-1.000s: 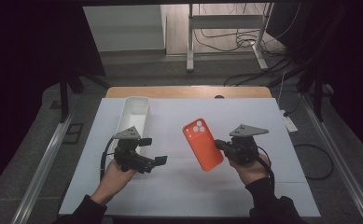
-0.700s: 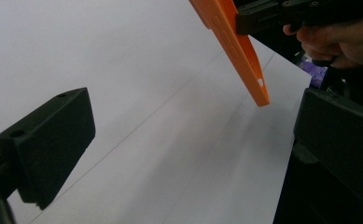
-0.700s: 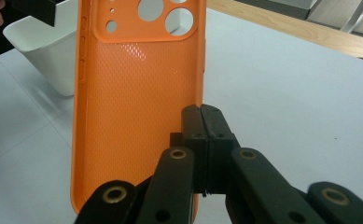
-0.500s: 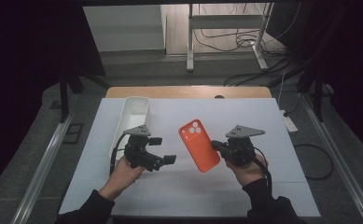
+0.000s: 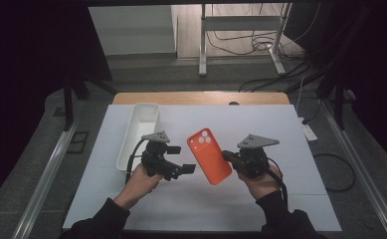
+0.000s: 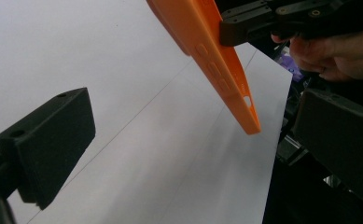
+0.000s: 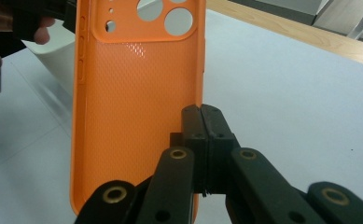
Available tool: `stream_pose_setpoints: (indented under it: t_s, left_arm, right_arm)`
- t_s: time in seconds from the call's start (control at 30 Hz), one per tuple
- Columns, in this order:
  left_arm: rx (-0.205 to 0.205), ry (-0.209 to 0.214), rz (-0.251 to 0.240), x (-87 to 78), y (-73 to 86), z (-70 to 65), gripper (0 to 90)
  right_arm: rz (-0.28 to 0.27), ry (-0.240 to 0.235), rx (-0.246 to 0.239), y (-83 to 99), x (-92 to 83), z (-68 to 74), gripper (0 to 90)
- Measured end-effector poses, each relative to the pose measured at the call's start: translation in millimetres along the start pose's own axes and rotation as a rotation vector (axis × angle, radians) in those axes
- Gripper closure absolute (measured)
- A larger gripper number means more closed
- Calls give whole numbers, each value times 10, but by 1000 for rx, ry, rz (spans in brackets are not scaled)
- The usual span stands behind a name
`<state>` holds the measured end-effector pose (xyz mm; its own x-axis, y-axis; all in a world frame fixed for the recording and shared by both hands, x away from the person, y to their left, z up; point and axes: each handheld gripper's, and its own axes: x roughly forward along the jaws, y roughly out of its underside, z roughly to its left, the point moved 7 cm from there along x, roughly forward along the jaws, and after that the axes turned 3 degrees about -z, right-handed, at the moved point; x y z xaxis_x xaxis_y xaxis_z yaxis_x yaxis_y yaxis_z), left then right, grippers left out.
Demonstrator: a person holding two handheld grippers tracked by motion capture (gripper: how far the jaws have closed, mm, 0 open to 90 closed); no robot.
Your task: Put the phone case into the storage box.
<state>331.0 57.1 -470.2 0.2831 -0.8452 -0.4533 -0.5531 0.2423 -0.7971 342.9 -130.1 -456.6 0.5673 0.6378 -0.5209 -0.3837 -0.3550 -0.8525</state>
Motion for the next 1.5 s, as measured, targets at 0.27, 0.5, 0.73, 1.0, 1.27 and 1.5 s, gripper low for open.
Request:
stream_pose_setpoints:
  t_s: [0.27, 0.5, 0.73, 1.0, 1.27, 1.5]
  left_arm:
    - [-7, 14, -4, 104, -62, -14, 0]
    - [-26, 25, -13, 172, -111, -13, 0]
    - [-45, 36, -17, 222, -138, -15, 0]
    - [-42, 34, -12, 240, -141, 1, 22]
    - [-89, 93, -5, 209, -125, -4, 285]
    - [-122, 146, -7, 190, -123, -24, 539]
  right_arm:
    - [-6, 0, -12, -15, 5, 34, 893]
    - [-5, -6, -23, -25, 20, 90, 893]
    - [-9, -11, -35, -34, 29, 134, 893]
    - [-8, -17, -40, -34, 36, 166, 893]
    - [-11, -18, -45, -37, 35, 179, 893]
    - [-15, -16, -49, -42, 31, 186, 893]
